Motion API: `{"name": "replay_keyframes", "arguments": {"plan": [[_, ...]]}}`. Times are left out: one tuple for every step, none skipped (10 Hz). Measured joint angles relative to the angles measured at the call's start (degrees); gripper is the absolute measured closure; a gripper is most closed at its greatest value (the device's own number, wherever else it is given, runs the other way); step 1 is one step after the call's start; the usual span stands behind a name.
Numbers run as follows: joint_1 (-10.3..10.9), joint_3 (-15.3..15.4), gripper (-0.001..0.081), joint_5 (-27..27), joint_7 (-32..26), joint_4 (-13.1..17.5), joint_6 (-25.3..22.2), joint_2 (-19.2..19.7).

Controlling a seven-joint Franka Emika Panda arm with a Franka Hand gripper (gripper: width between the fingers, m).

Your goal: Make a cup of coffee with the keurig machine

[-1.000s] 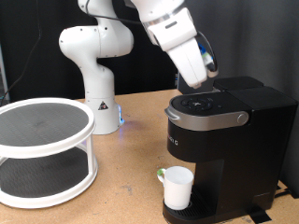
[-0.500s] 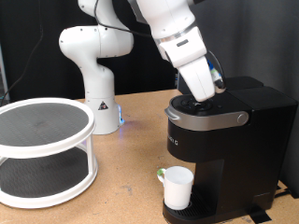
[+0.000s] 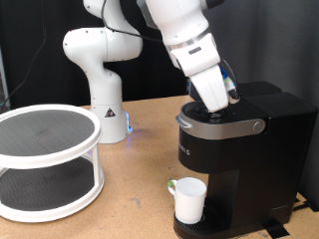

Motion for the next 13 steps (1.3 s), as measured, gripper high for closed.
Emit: {"name": "replay_keyframes", "arguments": {"plan": [[-0.01,0.00,0.0801,-0.04,0.34,0.00,0.01,0.03],[-0.01,0.05,0.0801,-0.54,0.93,0.03,0.02,0.05],[0.00,0.23,0.0801,-1.55,1.95,0.06,0.27,0.06],[0.00,0.46,0.0801,-2.62,3.17,0.08,0.61,0.06],[0.00,0.65,0.0801,-3.64,4.44,0.10,0.84,0.07],[0.00,0.81,0.0801,-4.42,5.55,0.15,0.92,0.08],[0.00,0.91,0.0801,-4.97,6.53,0.24,0.93,0.12],[0.00,0.96,0.0801,-5.23,7.33,0.35,0.93,0.20],[0.00,0.97,0.0801,-5.34,7.78,0.43,0.85,0.25],[0.00,0.97,0.0801,-5.38,8.05,0.47,0.78,0.27],[0.00,0.97,0.0801,-5.45,8.21,0.51,0.71,0.29],[0.00,0.97,0.0801,-5.52,8.33,0.52,0.69,0.30],[0.00,0.97,0.0801,-5.57,8.42,0.54,0.64,0.30]]}}
